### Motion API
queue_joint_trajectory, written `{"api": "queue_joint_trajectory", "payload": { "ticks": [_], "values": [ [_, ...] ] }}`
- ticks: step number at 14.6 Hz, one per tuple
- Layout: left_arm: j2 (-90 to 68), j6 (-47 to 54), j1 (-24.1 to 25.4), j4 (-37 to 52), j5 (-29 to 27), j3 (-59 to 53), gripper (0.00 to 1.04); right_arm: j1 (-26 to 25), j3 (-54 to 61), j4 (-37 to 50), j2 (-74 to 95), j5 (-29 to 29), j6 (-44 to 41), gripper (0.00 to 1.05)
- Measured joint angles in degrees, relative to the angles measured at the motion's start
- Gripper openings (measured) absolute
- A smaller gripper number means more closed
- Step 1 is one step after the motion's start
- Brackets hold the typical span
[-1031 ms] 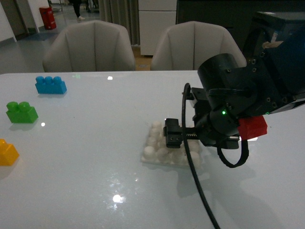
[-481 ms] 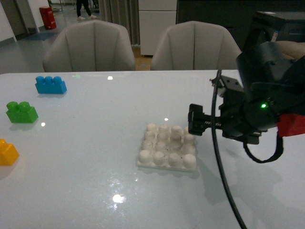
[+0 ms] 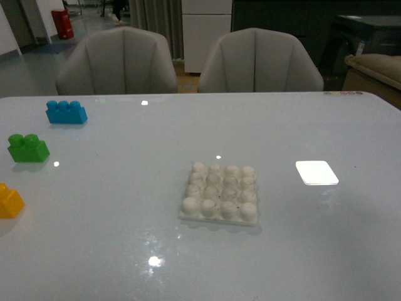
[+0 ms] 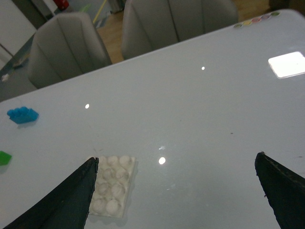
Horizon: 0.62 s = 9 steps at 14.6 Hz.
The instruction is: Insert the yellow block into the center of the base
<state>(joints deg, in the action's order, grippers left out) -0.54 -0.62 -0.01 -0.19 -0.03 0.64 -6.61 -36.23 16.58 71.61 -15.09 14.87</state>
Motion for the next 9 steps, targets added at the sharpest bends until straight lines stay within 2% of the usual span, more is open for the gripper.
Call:
{"api": "queue_joint_trajectory", "payload": {
  "ticks": [4, 5, 7, 9],
  "values": [
    [0.0, 0.0, 0.0, 0.0, 0.0, 0.0, 0.98, -4.9, 3.4, -4.7, -11.9, -2.4, -0.5, 0.98],
    [0.0, 0.0, 0.0, 0.0, 0.0, 0.0, 0.98, -6.1, 4.9, -2.7, -15.3, -2.2, -1.6, 0.96],
    [0.0, 0.0, 0.0, 0.0, 0.0, 0.0, 0.98, -7.4, 7.7, 1.6, -20.2, -0.3, -4.2, 0.89],
    [0.0, 0.0, 0.0, 0.0, 0.0, 0.0, 0.98, -9.5, 11.2, -0.1, -28.2, -0.7, -8.3, 0.78]
  ]
}}
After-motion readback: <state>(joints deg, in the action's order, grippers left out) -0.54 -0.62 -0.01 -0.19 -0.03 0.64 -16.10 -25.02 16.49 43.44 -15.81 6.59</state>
